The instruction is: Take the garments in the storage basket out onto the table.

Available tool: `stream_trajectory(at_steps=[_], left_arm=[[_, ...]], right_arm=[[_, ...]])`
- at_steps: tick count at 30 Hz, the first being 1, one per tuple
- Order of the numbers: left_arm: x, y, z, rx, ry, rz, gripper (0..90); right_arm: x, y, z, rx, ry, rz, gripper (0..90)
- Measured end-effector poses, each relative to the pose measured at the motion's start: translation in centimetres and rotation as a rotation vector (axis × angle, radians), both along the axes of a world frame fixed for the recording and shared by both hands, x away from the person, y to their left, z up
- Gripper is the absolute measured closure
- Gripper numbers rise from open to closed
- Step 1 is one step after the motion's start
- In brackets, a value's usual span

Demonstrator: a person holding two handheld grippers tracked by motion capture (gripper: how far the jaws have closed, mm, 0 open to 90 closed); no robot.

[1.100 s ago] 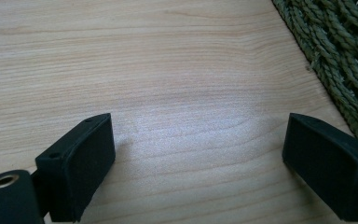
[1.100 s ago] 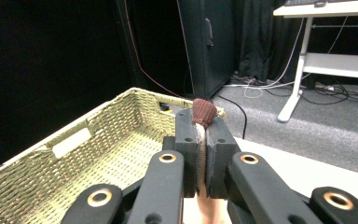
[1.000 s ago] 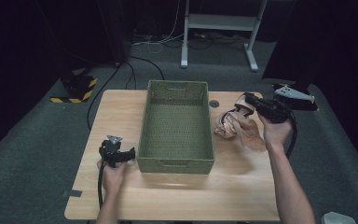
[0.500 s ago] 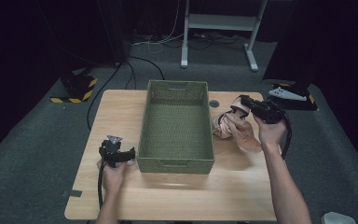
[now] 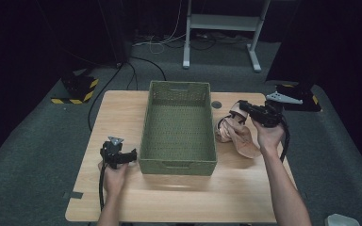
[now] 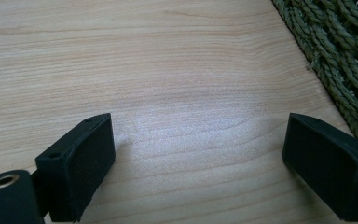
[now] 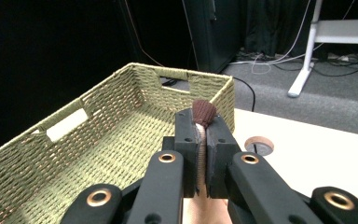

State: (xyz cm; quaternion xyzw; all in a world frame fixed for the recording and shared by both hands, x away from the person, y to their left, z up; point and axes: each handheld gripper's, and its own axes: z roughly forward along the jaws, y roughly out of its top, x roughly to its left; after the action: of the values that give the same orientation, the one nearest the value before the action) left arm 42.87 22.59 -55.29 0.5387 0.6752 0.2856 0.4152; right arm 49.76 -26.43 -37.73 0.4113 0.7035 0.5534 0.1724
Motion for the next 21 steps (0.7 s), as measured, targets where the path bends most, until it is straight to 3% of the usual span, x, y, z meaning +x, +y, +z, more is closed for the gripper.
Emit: stream_trajectory(at_steps=[11, 21], left_arm=[[0.0, 0.0, 0.0, 0.0, 0.0, 0.0, 9.2], [0.0, 0.0, 0.0, -0.001, 0.0, 0.0, 9.2]], right_arm=[[0.1, 0.3, -1.2, -0.012, 0.041, 0.018, 85.3], [0.2, 0.7, -3.4, -0.026, 0.104, 0.037, 85.2]])
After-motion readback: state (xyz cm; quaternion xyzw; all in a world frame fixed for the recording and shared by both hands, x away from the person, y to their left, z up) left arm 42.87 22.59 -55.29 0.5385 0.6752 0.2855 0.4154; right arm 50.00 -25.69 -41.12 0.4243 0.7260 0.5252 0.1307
